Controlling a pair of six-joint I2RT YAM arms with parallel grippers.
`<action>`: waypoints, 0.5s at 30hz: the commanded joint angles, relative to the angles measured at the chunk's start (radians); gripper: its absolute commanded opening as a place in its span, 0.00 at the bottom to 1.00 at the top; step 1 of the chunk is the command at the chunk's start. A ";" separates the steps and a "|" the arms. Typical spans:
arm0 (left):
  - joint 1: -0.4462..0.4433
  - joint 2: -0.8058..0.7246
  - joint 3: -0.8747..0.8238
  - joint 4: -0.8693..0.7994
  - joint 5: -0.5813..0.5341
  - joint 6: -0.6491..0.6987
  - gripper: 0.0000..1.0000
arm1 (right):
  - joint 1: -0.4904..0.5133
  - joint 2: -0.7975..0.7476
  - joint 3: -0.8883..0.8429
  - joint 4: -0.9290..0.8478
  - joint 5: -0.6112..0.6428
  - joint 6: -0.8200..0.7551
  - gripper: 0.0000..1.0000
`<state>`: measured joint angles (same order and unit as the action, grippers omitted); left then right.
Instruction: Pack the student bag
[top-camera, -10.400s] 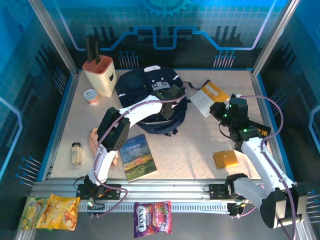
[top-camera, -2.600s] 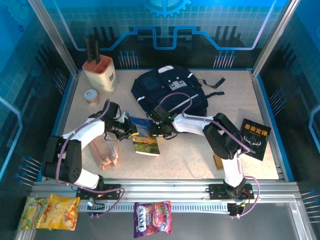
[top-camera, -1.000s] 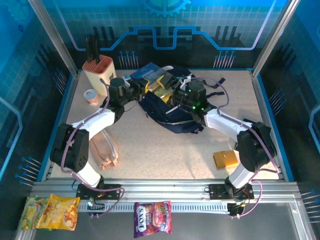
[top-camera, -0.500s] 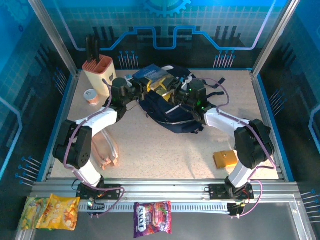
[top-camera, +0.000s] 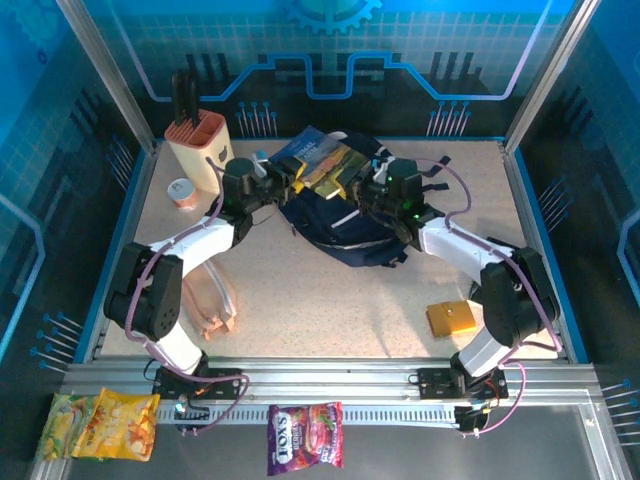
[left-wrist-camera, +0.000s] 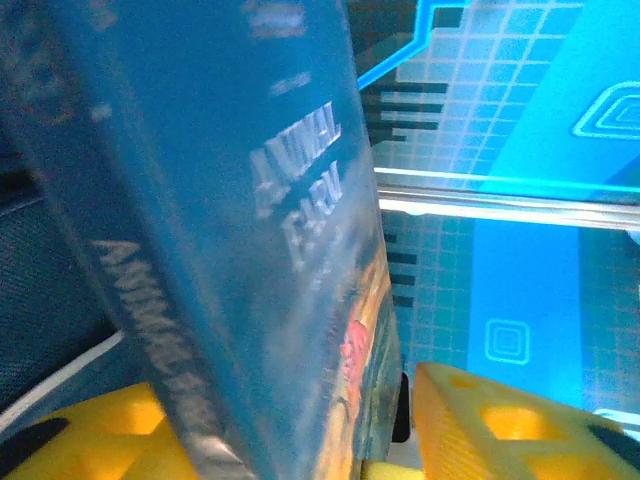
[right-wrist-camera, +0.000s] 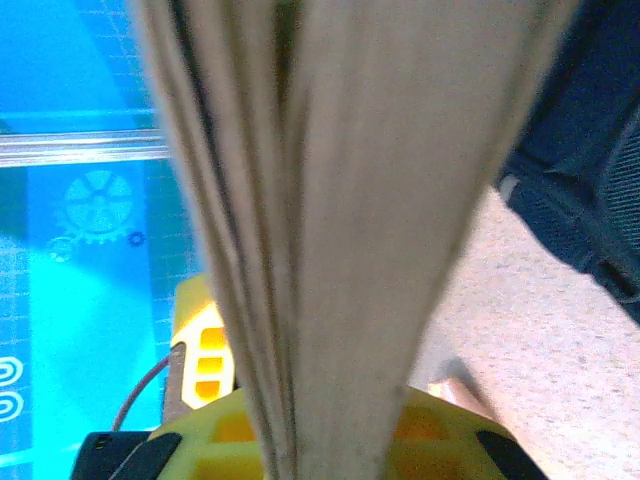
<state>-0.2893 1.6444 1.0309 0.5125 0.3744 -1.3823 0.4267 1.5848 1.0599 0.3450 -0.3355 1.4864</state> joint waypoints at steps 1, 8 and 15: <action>-0.014 -0.052 0.064 -0.138 0.014 0.227 0.65 | -0.037 -0.071 0.011 -0.107 0.053 -0.132 0.06; -0.143 -0.003 0.256 -0.481 -0.059 0.640 0.92 | -0.140 -0.208 -0.039 -0.263 0.134 -0.297 0.07; -0.283 0.149 0.490 -0.730 -0.152 1.003 0.96 | -0.287 -0.350 -0.087 -0.448 0.163 -0.408 0.07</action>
<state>-0.5365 1.7283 1.4517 -0.0322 0.2832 -0.6270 0.1818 1.2980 0.9794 -0.0364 -0.1986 1.1709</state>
